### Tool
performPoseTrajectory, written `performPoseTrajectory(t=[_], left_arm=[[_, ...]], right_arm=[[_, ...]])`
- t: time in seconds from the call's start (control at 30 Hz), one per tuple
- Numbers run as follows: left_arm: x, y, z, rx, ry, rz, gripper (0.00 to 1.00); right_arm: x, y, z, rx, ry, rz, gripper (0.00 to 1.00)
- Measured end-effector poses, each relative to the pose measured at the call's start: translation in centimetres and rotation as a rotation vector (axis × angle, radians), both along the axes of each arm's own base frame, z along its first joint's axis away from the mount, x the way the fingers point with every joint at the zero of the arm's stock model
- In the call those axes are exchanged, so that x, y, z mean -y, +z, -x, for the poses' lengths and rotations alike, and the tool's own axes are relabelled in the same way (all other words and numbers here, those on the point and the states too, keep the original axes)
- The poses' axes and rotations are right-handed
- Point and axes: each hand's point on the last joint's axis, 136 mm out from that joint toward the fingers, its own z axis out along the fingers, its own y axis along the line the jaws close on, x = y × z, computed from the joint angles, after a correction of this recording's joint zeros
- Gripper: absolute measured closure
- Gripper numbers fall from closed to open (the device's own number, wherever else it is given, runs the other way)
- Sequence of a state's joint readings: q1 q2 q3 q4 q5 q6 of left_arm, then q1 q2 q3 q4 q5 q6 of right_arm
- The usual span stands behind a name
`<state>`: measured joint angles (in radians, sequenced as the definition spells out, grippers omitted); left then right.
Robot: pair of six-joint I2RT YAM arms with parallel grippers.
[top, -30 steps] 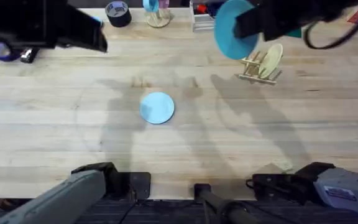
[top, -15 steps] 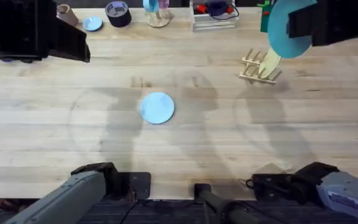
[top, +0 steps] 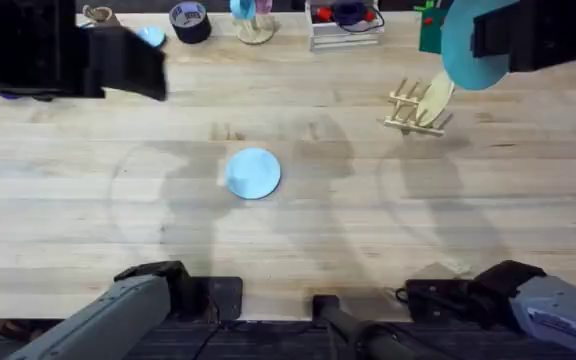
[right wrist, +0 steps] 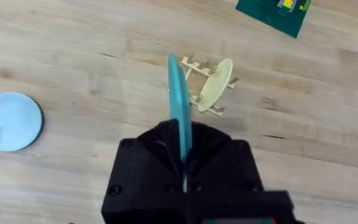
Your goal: Pick up the plates from the table one by one and place each into a slot on the dish rack.
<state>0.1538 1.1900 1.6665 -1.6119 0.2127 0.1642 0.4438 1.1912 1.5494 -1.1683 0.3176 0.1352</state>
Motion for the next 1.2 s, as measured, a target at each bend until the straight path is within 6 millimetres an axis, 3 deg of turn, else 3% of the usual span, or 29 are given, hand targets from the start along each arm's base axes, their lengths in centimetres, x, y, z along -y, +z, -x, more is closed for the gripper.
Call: performPoseTrajectory(t=[0.03,0.1,0.57,1.2], left_arm=[[0.0,0.0,0.0,0.000,0.001,0.001,0.069],[0.0,0.0,0.0,-0.001,0.004,0.002,0.014],[0.3,-0.7,1.7,-0.077,0.003,0.013,0.008],[0.3,-0.7,1.7,-0.077,0.003,0.013,0.008]], right_arm=[[0.0,0.0,0.0,0.000,0.000,0.000,0.971],[0.0,0.0,0.0,0.000,-0.001,0.000,0.959],[0.0,0.0,0.0,0.000,-0.065,-0.057,0.970],[2.3,0.6,-0.5,0.073,-0.438,-0.231,0.971]])
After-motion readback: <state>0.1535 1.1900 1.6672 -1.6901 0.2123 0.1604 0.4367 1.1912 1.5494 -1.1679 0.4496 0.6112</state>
